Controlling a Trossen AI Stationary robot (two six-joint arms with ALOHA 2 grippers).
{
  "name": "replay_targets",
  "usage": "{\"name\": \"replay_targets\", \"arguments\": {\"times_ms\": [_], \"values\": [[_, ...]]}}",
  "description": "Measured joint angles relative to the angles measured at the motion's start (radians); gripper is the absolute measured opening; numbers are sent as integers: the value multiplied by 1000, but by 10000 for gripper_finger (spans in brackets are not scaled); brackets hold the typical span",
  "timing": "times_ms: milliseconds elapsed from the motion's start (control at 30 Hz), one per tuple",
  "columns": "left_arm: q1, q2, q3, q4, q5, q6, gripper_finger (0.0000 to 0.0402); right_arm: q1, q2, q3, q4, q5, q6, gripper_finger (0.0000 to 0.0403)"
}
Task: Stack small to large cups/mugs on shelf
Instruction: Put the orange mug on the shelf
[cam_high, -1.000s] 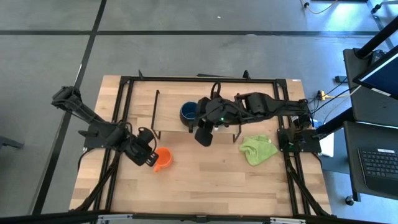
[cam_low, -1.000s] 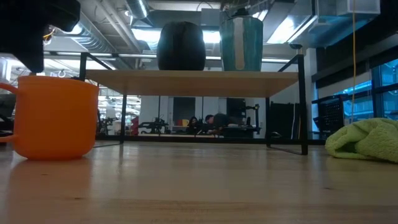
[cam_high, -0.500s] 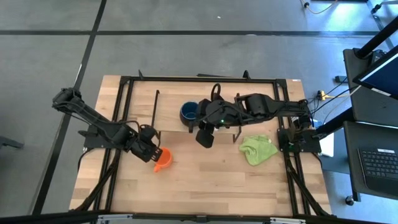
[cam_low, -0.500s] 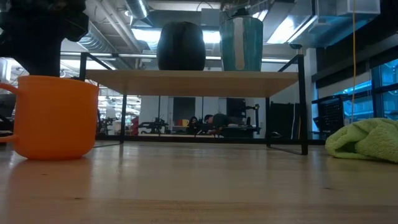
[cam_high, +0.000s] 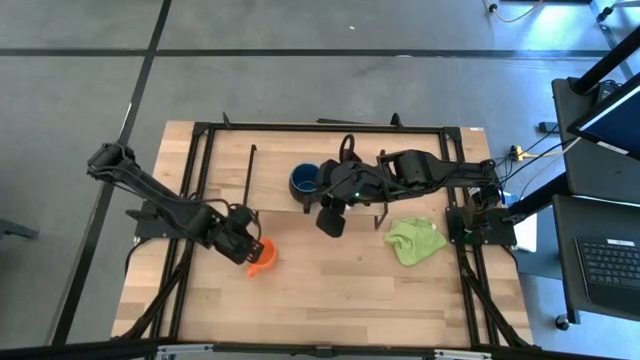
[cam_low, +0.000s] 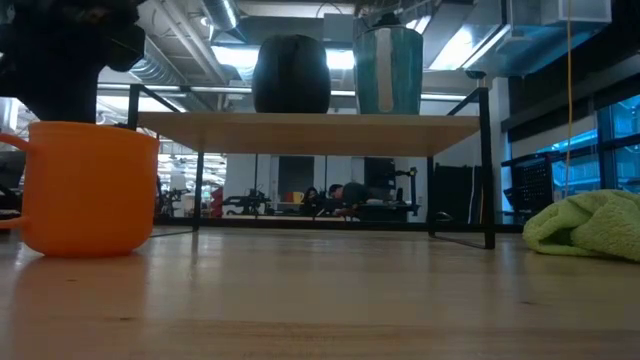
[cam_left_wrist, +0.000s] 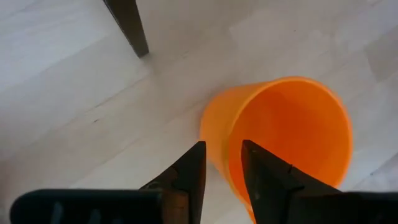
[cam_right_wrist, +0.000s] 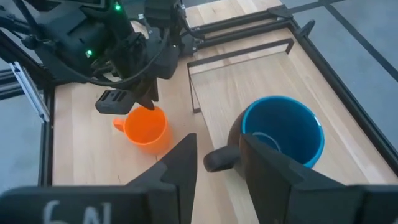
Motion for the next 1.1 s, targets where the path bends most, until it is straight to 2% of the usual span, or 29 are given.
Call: {"name": "replay_targets", "arguments": {"times_ms": [400, 533, 700, 867, 967, 1100], "values": [[-2, 72, 0, 20, 4, 27, 86, 0, -1, 0, -33, 0, 4, 124], [-2, 89, 0, 11, 4, 53, 63, 0, -2, 0, -37, 0, 4, 124], [-2, 105, 0, 4, -5, 81, 10, 0, -3, 0, -41, 0, 2, 124], [2, 85, 0, -7, -7, 90, 6, 0, -3, 0, -49, 0, 1, 124], [2, 48, 42, -26, 10, 82, 5, 0, -3, 0, -69, 0, 2, 124], [-7, -8, 193, -99, -20, 79, 3, 0, -3, 0, -81, 19, 4, 124]]}}
